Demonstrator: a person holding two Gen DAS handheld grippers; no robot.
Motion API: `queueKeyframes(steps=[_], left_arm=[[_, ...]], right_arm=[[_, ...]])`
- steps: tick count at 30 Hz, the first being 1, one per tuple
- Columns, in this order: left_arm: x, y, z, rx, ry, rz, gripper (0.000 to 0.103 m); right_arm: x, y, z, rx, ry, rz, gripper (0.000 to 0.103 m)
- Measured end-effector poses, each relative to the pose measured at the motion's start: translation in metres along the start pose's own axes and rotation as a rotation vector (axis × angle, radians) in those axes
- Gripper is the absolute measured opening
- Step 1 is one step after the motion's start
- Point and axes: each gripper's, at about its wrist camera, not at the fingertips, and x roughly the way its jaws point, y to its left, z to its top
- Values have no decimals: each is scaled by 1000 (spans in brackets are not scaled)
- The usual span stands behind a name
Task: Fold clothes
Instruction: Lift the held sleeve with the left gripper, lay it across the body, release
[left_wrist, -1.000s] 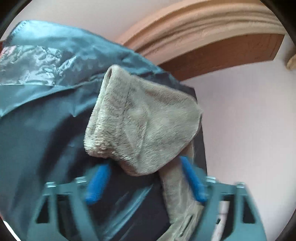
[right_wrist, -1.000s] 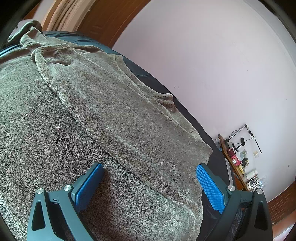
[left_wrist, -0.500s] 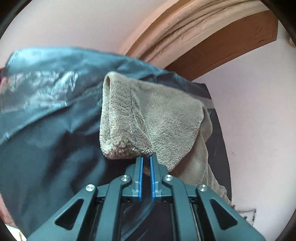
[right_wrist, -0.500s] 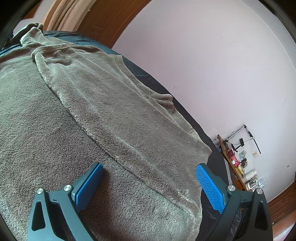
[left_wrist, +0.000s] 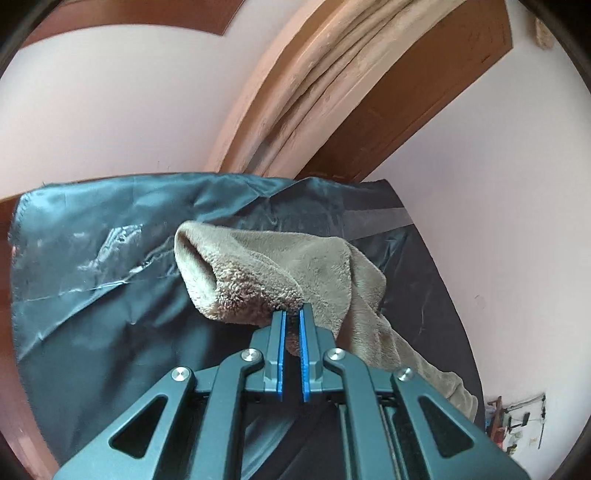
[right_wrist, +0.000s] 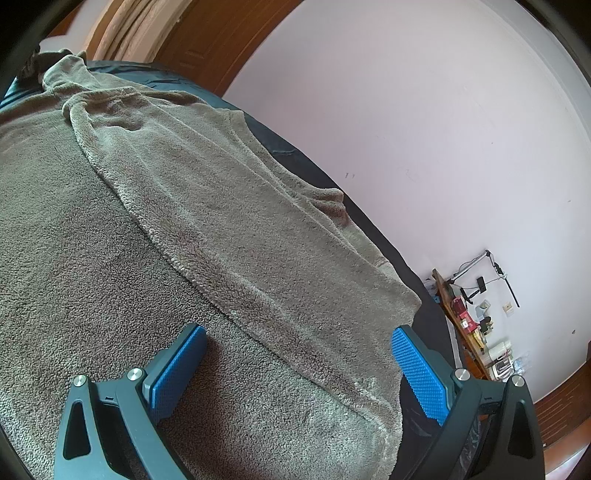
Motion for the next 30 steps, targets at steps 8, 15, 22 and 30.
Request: queueKeyframes(steps=[8,15,22,30], left_arm=[[17,30,2,-160,23,10,59],[26,38,4,-169,46,14,36],[27,33,6,-140,21,49,8],[-22,-28,0,105,-173,58,7]], right_arm=[[0,0,0,-1,-2,-4,102],[0,0,0,-3,-4,-7,102],[-1,1,-1,-4,-6,-10,102],[-1,1,-1,-6,-8,-13,102]])
